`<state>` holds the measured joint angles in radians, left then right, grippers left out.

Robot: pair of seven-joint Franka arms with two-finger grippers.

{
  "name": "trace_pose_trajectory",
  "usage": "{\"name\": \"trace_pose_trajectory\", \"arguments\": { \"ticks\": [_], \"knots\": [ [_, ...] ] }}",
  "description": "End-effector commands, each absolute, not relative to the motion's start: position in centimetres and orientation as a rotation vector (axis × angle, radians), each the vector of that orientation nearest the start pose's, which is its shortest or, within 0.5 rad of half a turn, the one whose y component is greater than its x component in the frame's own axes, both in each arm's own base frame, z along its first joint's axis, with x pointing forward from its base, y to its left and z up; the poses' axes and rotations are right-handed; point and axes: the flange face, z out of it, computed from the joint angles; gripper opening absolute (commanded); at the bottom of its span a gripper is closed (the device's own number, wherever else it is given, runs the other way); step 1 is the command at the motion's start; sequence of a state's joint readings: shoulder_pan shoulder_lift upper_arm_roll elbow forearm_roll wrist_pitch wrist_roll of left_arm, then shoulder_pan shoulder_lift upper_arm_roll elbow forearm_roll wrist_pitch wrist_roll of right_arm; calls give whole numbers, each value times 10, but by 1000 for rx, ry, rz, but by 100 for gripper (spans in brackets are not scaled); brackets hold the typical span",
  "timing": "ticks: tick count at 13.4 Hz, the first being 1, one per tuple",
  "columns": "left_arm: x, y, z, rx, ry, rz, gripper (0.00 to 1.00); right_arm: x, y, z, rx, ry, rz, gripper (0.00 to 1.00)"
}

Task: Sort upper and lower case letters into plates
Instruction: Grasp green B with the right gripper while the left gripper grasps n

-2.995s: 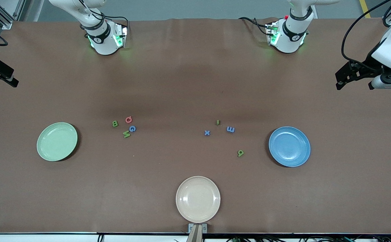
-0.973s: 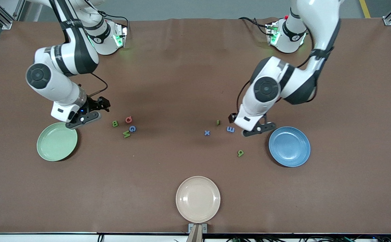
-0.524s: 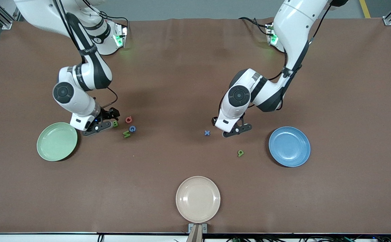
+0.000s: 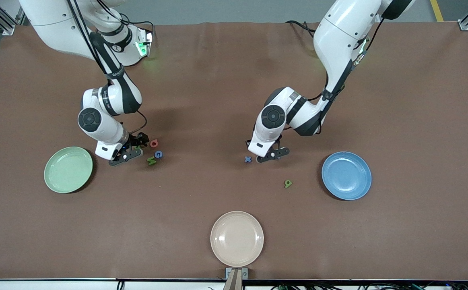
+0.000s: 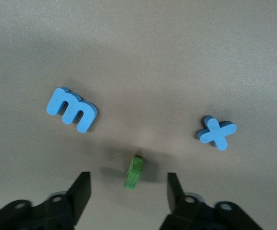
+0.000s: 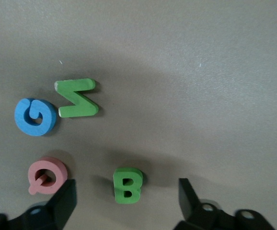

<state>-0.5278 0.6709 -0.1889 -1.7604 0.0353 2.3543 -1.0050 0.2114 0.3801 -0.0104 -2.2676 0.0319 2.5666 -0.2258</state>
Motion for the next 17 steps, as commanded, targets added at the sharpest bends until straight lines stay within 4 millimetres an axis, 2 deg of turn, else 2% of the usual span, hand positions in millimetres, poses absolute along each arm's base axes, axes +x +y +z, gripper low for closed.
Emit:
{"name": "trace_pose_trajectory", "arguments": {
  "ticks": [1, 2, 5, 7, 11, 12, 15, 16, 17],
  "knots": [
    [503, -423, 184, -3108, -486, 159, 58, 512, 106, 177, -3056, -644, 129, 78],
    [503, -423, 183, -3106, -486, 160, 53, 512, 106, 176, -3055, -651, 131, 73],
    [503, -422, 180, -3102, -487, 164, 48, 509, 103, 173, -3054, -651, 145, 61],
    [504, -421, 177, -3098, -491, 167, 39, 508, 103, 169, -3053, -651, 155, 56],
    [508, -418, 182, -3095, -529, 159, 3, 508, 103, 169, -3053, -651, 155, 35],
    [513, -414, 188, -3093, -543, 149, 1, 508, 103, 169, -3054, -653, 155, 29],
    [539, -380, 236, -3046, -578, 82, 0, 509, 105, 171, -3053, -656, 150, 20],
    [547, -363, 250, -3008, -563, 51, 0, 509, 105, 173, -3053, -656, 150, 16],
    [558, -340, 255, -2962, -542, 42, 0, 511, 105, 183, -3054, -649, 134, 15]
  ]
}}
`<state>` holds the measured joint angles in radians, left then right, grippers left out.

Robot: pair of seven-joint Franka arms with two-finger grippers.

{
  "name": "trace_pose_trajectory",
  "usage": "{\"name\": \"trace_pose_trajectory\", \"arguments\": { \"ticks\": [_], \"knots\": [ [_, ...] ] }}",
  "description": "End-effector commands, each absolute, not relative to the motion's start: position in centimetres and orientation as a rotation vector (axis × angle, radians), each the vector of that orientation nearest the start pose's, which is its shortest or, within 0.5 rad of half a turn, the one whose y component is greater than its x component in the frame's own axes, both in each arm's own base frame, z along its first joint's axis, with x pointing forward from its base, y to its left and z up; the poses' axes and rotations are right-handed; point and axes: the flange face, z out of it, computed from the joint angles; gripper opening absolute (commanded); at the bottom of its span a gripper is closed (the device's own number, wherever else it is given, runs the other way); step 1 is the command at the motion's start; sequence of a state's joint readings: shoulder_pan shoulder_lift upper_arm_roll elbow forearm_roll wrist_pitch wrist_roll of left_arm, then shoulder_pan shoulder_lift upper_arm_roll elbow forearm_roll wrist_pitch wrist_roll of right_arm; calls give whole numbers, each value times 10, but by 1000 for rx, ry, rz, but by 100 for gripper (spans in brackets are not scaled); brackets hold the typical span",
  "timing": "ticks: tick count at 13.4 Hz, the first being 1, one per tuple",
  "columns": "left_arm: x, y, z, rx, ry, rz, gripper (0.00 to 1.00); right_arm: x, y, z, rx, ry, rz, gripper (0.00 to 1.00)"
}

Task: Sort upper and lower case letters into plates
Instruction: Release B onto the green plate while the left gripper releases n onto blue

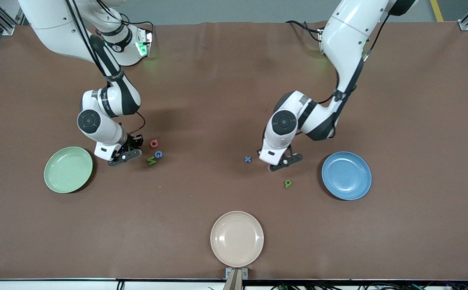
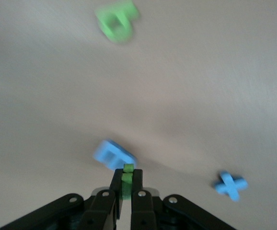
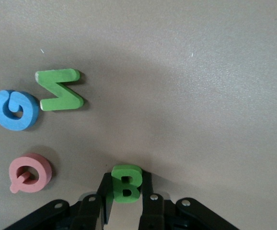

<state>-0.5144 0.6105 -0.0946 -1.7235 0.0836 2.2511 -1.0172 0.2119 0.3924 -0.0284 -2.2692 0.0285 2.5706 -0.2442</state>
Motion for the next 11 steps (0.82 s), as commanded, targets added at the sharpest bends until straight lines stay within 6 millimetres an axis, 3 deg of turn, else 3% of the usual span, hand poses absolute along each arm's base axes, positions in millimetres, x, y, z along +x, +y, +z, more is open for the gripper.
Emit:
{"name": "trace_pose_trajectory", "arguments": {
  "ticks": [1, 2, 4, 6, 7, 9, 10, 11],
  "knots": [
    [568, -318, 256, -2928, -509, 25, 0, 516, 103, 206, -3054, -645, 117, 15],
    [581, -293, 256, -2914, -477, 7, 0, 521, 96, 231, -3051, -642, 135, 15],
    [603, -244, 253, -2892, -426, 8, 1, 536, 50, 269, -3031, -675, 137, 15],
    [618, -200, 246, -2855, -389, 6, 4, 545, -13, 276, -3010, -739, 101, 15],
    [621, -187, 239, -2846, -394, 21, 8, 552, -47, 281, -3017, -731, 69, 15],
    [620, -177, 232, -2834, -427, 47, 25, 566, -93, 271, -3027, -722, 69, 15],
    [615, -176, 227, -2814, -437, 80, 57, 571, -114, 263, -3027, -710, 72, 15],
    [613, -174, 231, -2797, -444, 99, 99, 577, -124, 257, -3032, -688, 74, 15]
  ]
}}
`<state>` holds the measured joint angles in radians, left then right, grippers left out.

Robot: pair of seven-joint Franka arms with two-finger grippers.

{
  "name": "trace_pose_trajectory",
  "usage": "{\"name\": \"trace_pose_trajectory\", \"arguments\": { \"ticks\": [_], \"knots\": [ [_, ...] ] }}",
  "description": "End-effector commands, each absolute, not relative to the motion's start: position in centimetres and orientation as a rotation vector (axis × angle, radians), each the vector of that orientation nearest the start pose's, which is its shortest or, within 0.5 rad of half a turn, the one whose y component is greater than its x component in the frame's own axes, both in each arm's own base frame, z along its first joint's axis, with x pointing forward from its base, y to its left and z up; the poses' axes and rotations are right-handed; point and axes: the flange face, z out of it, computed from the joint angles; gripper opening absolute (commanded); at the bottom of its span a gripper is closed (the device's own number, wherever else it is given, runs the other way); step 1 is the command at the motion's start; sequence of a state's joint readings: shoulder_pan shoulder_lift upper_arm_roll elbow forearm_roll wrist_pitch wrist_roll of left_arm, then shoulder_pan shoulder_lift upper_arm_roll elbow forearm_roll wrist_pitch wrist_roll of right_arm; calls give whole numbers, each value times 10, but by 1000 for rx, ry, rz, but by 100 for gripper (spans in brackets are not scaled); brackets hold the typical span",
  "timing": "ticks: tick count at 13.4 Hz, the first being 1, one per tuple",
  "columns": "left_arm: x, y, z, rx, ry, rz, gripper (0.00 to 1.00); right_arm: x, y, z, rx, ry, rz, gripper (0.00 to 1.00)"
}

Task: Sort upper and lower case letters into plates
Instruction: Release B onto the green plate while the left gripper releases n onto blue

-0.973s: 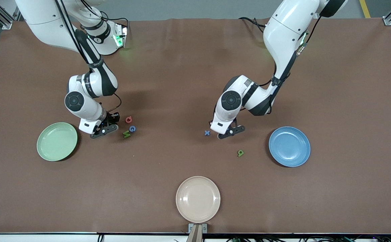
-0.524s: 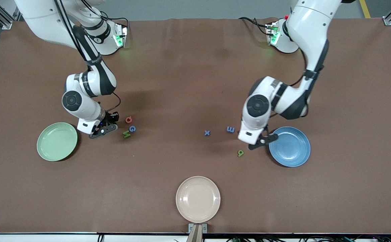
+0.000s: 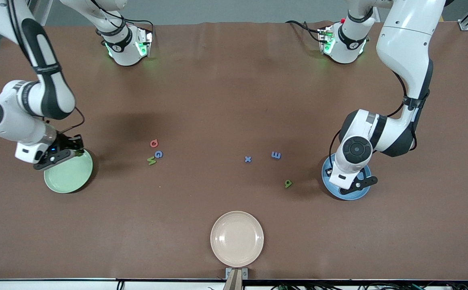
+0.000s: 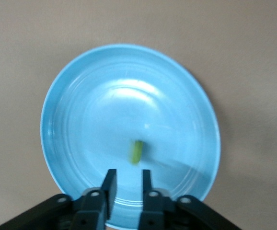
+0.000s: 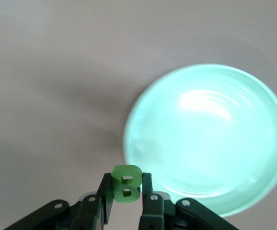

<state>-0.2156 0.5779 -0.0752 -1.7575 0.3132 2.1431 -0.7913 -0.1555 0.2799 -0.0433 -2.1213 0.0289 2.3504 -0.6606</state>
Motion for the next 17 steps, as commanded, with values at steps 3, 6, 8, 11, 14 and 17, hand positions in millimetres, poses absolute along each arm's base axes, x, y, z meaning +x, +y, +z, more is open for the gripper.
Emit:
{"name": "trace_pose_trajectory", "arguments": {
  "ticks": [3, 6, 8, 11, 14, 17],
  "knots": [
    [613, -194, 250, -2817, -527, 97, 100, 580, -154, 226, -3032, -617, 121, 15],
    [630, -240, 261, -2844, -797, 38, 100, 576, -167, 206, -3038, -581, 125, 19],
    [641, -272, 245, -2837, -916, 13, 100, 575, -170, 205, -3038, -574, 127, 35],
    [652, -306, 214, -2853, -1067, -56, 99, 588, -172, 219, -3054, -557, 92, 85],
    [647, -324, 190, -2861, -1166, -89, 93, 592, -158, 232, -3041, -455, 142, 87],
    [648, -329, 181, -2876, -1218, -110, 86, 597, -85, 267, -3076, -81, 249, 88]
  ]
}}
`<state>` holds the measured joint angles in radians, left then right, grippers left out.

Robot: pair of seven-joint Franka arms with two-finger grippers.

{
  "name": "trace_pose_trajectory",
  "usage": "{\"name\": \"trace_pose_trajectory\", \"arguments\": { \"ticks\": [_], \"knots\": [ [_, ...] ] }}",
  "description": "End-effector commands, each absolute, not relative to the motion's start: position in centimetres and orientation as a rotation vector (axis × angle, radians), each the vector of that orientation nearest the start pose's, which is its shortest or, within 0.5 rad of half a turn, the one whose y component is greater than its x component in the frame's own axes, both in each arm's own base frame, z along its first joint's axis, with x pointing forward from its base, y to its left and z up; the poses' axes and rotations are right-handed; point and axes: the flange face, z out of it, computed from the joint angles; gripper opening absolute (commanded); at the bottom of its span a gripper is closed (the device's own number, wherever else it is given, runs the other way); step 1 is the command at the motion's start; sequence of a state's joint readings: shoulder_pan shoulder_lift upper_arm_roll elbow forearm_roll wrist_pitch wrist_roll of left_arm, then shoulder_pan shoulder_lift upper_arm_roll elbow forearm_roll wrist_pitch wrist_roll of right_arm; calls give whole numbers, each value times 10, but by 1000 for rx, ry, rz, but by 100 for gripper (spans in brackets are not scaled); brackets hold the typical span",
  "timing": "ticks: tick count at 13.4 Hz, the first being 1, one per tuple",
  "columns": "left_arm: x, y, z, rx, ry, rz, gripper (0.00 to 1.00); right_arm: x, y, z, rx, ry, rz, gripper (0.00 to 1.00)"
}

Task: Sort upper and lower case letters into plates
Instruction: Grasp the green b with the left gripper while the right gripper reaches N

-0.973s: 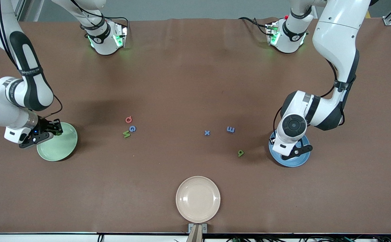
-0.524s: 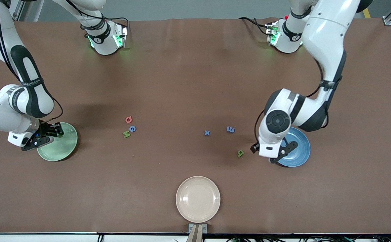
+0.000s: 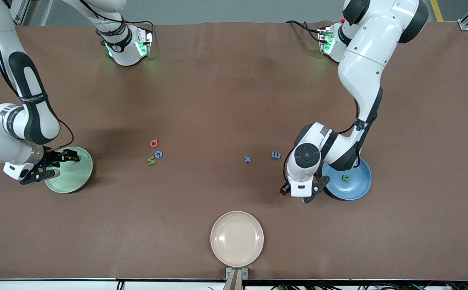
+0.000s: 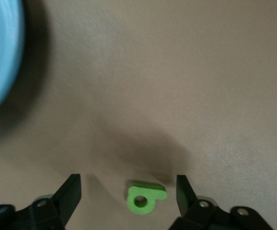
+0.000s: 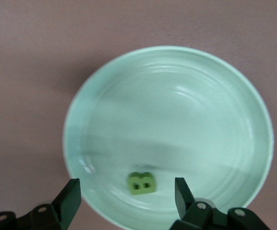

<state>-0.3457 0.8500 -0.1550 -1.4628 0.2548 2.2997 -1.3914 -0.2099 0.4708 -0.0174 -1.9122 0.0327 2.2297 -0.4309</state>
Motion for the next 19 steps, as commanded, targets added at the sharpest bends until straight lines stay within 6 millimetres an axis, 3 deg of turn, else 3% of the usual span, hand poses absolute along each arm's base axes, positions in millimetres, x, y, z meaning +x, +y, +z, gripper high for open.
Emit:
{"name": "trace_pose_trajectory", "arguments": {
  "ticks": [1, 4, 5, 6, 8, 10, 11, 15, 17, 19],
  "knots": [
    [647, -329, 178, -2871, -1226, -106, 85, 597, -58, 278, -3086, 59, 284, 90],
    [642, -335, 173, -2869, -1221, -96, 76, 592, 49, 292, -3106, 514, 310, 92],
    [642, -335, 172, -2863, -1236, -96, 63, 589, 74, 291, -3097, 649, 308, 93],
    [642, -335, 171, -2857, -1244, -93, 50, 586, 94, 289, -3087, 761, 307, 93],
    [641, -335, 168, -2855, -1245, -89, 35, 583, 126, 286, -3030, 1017, 263, 93],
    [643, -334, 171, -2864, -1218, -106, 9, 578, 158, 272, -2959, 1228, 215, 93],
    [646, -331, 179, -2870, -1212, -124, 1, 575, 167, 261, -2948, 1257, 203, 93],
    [667, -292, 236, -2872, -1180, -174, 0, 551, 180, 212, -2873, 1267, 136, 93],
    [670, -269, 265, -2864, -1068, -136, 0, 548, 188, 202, -2844, 1328, 119, 93],
    [666, -238, 276, -2851, -996, -86, 0, 548, 198, 203, -2825, 1352, 97, 92]
  ]
}}
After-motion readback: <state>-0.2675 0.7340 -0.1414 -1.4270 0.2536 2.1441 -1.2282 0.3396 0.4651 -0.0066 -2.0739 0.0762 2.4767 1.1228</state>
